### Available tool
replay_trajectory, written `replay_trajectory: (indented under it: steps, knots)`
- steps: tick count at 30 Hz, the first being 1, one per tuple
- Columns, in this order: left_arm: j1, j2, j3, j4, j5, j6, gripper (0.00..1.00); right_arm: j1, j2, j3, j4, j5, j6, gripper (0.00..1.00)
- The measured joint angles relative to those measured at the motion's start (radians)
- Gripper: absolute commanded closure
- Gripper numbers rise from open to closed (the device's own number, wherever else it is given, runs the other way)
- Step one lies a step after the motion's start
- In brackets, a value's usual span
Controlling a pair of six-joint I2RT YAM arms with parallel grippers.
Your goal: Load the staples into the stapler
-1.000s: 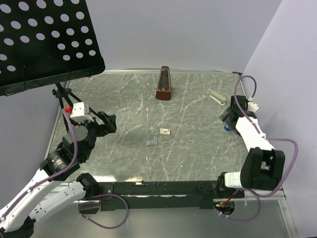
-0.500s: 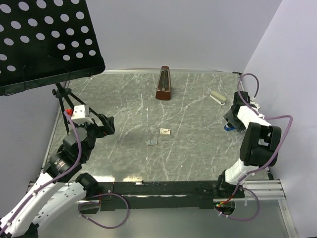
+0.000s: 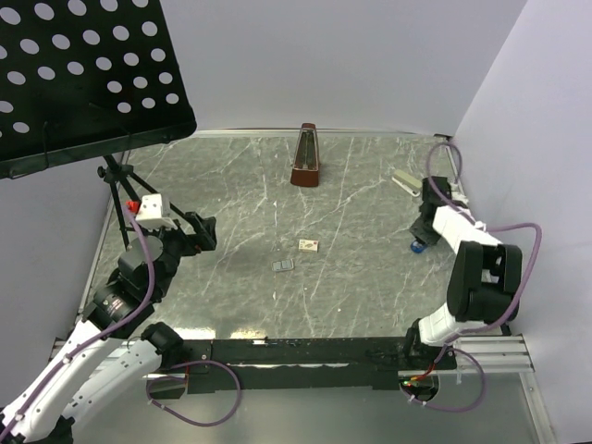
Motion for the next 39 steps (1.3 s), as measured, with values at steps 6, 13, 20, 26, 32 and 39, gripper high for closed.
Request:
replay_trajectory:
  steps: [6,13,20,26,32,39]
  knots:
    - [0.0,0.006,-0.01,0.007,0.026,0.013,0.0,0.24,-0.113,-0.041,-0.014,-0.053,-0.059,0.98]
    - [0.002,0.008,-0.029,0.02,0.077,0.038,0.01,0.576,-0.236,-0.102,0.009,-0.076,-0.143,0.98]
    - [0.01,0.008,-0.035,0.039,0.144,0.062,0.01,0.818,-0.402,-0.174,0.077,-0.128,-0.26,0.98]
    - [0.011,-0.013,-0.06,0.065,0.217,0.106,0.01,1.02,-0.436,-0.22,0.185,-0.246,-0.407,0.96]
    - [0.013,-0.05,-0.09,0.092,0.256,0.15,0.01,1.181,-0.309,-0.214,0.275,-0.403,-0.541,0.96]
    - [0.017,-0.051,-0.098,0.1,0.284,0.19,0.0,1.258,-0.079,-0.16,0.36,-0.484,-0.645,0.85]
